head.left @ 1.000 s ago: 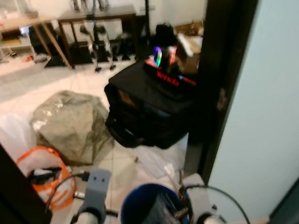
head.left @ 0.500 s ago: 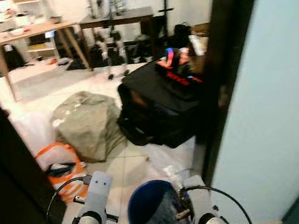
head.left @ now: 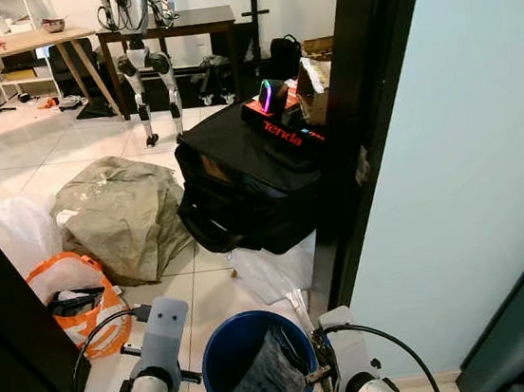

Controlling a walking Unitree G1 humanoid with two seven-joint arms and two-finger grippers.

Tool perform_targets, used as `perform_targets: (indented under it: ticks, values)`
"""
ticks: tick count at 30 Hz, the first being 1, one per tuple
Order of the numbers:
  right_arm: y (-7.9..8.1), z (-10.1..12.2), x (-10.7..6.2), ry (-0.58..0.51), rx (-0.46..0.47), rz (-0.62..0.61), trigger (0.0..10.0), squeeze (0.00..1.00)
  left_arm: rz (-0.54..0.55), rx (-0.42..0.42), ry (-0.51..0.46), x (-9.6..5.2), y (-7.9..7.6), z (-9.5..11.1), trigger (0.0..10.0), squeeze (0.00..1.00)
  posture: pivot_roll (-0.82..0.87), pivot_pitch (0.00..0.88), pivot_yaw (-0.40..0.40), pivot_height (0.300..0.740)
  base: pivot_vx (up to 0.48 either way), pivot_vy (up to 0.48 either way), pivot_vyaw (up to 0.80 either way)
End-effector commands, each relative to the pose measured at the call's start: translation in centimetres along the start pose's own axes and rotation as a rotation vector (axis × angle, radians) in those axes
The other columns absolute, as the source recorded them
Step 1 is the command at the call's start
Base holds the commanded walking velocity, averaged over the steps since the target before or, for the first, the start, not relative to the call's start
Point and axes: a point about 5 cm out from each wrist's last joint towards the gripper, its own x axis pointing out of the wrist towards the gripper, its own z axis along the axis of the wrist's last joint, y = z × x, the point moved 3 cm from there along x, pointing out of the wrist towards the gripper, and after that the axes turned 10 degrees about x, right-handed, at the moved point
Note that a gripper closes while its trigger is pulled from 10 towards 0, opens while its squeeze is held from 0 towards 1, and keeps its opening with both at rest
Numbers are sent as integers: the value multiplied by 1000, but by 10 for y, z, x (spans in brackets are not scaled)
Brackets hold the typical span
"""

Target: Clean up the room

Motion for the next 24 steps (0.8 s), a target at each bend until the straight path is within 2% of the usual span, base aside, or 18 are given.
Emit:
perform_targets:
  ticks: [1, 2, 4, 15, 18, 24]
  values:
    - [-2, 1, 0, -7, 1, -9, 10000, 0, 27, -105, -10, -1, 2, 1, 10000, 0, 74, 90, -22, 740, 0, 0, 0]
    - [-2, 1, 0, -7, 1, -9, 10000, 0, 27, -105, -10, -1, 2, 1, 10000, 0, 74, 90, -22, 740, 0, 0, 0]
    - [-2, 2, 0, -9, 6, -9, 10000, 0, 28, -159, -20, -1, 2, 2, 10000, 0, 72, 91, -22, 740, 0, 0, 0]
    - [-13, -7, -2, 41, -34, -72, 10000, 0, -1, -154, 2, -2, -7, -4, 10000, 0, 67, 93, -22, 740, 0, 0, 0]
    - [-21, -20, -6, 109, -61, -100, 10000, 0, -20, -141, 17, -3, -15, -10, 10000, 0, 61, 95, -25, 740, 0, 0, 0]
    - [-22, -25, -9, 126, -64, -97, 10000, 0, -27, -144, 9, -3, -17, -9, 10000, 0, 58, 92, -32, 740, 0, 0, 0]
